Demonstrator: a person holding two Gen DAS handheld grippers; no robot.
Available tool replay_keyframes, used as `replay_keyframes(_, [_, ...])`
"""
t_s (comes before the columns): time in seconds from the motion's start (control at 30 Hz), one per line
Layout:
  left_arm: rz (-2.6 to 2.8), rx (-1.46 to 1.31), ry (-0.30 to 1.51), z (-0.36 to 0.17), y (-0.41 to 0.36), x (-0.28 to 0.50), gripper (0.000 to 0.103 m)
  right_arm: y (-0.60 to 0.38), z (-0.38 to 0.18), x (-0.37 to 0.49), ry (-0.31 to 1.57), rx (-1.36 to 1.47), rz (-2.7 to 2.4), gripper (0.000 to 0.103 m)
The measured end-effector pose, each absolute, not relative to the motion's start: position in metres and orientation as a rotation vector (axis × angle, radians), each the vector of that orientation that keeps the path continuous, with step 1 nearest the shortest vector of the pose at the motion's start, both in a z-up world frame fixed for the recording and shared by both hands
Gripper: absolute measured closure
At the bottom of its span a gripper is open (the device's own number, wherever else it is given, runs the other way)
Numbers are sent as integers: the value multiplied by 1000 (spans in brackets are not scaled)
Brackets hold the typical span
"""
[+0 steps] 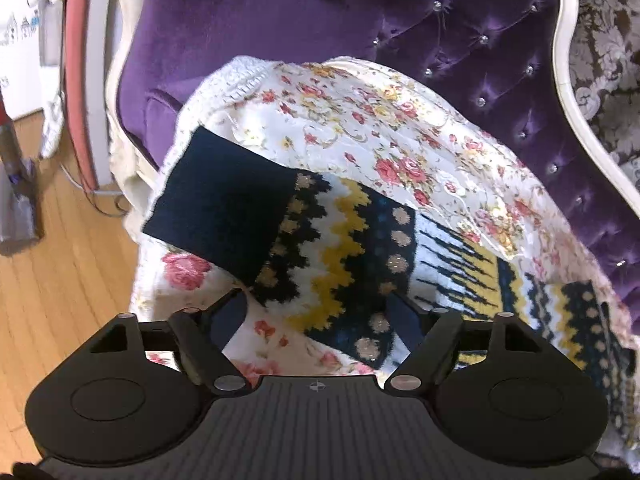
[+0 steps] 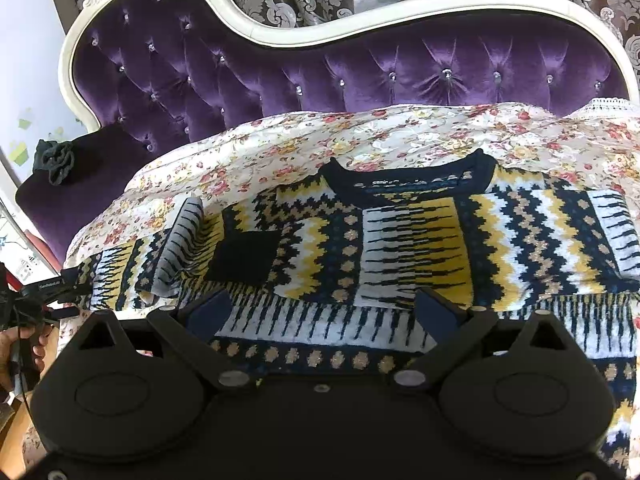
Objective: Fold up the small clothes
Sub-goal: 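Grasp the other sleeve cuff with the left gripper, then fold the held sleeve across the sweater body with the left gripper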
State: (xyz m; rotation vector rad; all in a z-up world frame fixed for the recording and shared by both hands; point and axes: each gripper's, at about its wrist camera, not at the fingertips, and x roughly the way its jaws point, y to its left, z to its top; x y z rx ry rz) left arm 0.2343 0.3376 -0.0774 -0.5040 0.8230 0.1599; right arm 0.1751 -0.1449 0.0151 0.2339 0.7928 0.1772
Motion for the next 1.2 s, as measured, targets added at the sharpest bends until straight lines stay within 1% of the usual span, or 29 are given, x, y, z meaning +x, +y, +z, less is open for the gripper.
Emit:
replay_keyframes(0.03, [146,-518,822,-77,338,234,46,-145,14,175,795,233,182,4])
replay_keyframes(0.07, [135,-531,814,-77,338,235,58,-144,14,175,798,231,183,4])
replay_keyframes(0.1, [127,-543,802,-76,339,234,66,-144,13,175,800,229,183,4])
replay_keyframes(0.13, [127,-550,787,-73,339,234,80,-144,12,175,802,229,182,4])
replay_keyframes(0.2, [137,-539,769,-65,337,233,88,-144,11,175,809,231,185,4])
replay_keyframes(0.23, [133,-529,758,-61,335,233,90,-144,10,174,811,231,185,4])
replay_keyframes(0.47, [95,-445,684,-10,309,230,90,-152,9,169,811,249,182,4])
replay_keyframes(0.63, [11,-372,632,40,271,234,90,-165,10,161,808,260,156,4])
replay_keyframes(0.93, [-164,-235,555,124,163,252,90,-195,0,150,841,244,78,4])
replay_keyframes(1.1, [-251,-185,540,146,102,256,90,-212,-2,151,870,256,69,5])
replay_keyframes(1.2, [-310,-151,540,148,58,259,90,-224,6,148,849,283,53,5])
